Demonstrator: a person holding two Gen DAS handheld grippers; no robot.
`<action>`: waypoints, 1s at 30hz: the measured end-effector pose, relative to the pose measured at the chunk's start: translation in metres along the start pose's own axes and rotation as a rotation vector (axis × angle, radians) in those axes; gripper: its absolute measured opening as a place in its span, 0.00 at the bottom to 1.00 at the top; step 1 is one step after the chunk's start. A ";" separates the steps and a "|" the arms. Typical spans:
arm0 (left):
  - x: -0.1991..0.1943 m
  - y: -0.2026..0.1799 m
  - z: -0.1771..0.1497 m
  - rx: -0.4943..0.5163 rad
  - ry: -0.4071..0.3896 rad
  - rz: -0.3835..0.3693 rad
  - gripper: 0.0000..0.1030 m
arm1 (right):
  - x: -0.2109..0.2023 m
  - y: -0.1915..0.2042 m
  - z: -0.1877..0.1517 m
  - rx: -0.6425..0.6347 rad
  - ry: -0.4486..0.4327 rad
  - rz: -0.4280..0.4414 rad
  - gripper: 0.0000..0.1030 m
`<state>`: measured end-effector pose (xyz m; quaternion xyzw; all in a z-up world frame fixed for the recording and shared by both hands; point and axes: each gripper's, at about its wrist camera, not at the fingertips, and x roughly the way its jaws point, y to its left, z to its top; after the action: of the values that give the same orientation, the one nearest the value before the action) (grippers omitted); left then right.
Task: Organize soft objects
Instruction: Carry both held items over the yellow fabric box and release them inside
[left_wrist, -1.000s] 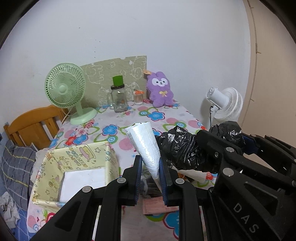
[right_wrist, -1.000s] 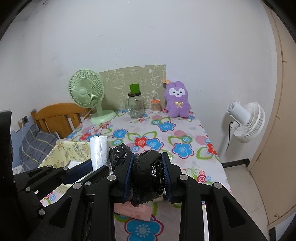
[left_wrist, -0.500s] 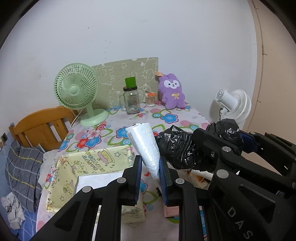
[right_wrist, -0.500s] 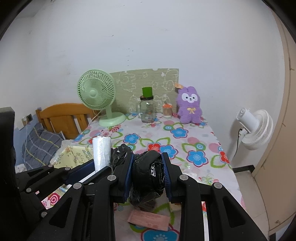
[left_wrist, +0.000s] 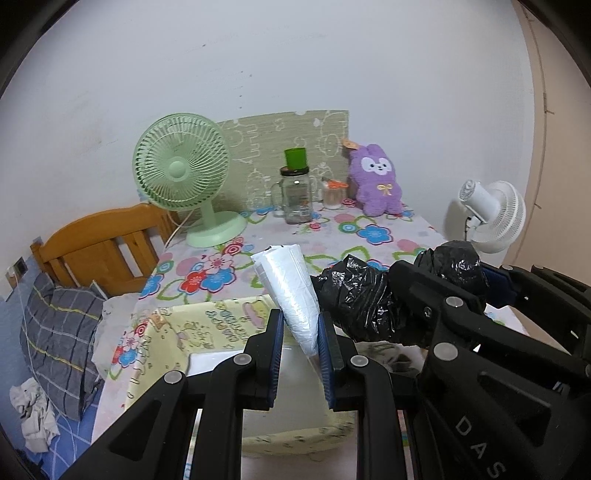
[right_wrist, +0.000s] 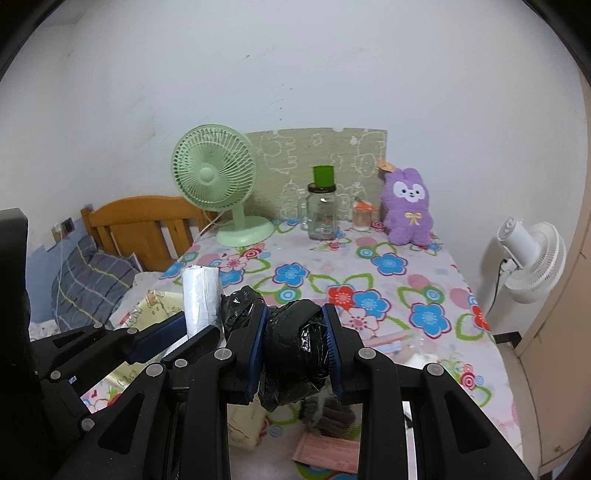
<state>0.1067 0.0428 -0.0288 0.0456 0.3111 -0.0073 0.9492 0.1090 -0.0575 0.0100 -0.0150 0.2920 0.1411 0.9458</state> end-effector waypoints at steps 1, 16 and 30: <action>0.002 0.004 0.000 -0.003 0.003 0.004 0.16 | 0.004 0.003 0.001 -0.003 0.003 0.005 0.32; 0.052 0.054 -0.010 -0.071 0.098 0.043 0.17 | 0.073 0.040 0.004 -0.032 0.089 0.079 0.32; 0.093 0.081 -0.029 -0.130 0.217 0.069 0.32 | 0.125 0.061 -0.006 -0.049 0.174 0.114 0.36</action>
<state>0.1681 0.1270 -0.1003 -0.0046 0.4103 0.0506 0.9106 0.1875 0.0324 -0.0614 -0.0337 0.3699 0.1998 0.9067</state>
